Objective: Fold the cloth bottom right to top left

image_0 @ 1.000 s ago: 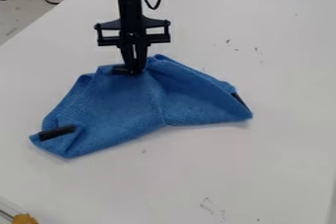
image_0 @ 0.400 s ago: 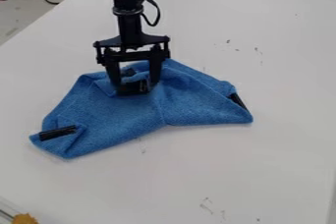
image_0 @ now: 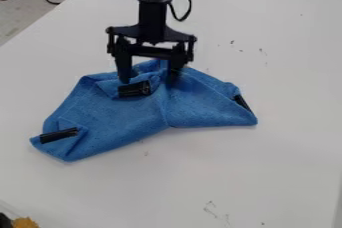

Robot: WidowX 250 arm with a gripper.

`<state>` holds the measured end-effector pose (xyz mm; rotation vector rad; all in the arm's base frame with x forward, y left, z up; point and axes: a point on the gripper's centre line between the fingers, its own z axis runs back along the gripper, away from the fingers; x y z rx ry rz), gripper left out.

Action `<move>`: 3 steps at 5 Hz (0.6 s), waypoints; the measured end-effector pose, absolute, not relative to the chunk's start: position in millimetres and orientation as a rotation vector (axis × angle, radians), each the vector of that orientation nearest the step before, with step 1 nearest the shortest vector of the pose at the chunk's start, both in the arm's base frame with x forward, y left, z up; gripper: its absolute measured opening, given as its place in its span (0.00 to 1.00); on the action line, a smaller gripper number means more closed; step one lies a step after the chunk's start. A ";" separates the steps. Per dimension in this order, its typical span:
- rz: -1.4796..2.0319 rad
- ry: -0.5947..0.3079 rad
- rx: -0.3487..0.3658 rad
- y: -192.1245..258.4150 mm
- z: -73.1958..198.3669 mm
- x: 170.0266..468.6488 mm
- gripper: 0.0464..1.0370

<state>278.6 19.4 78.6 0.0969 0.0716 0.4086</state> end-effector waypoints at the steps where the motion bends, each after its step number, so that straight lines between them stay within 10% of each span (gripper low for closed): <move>1: 0.309 0.055 0.100 5.2 58.1 257.2 0.96; 3: 0.244 -0.009 0.084 -1.7 43.9 251.2 0.96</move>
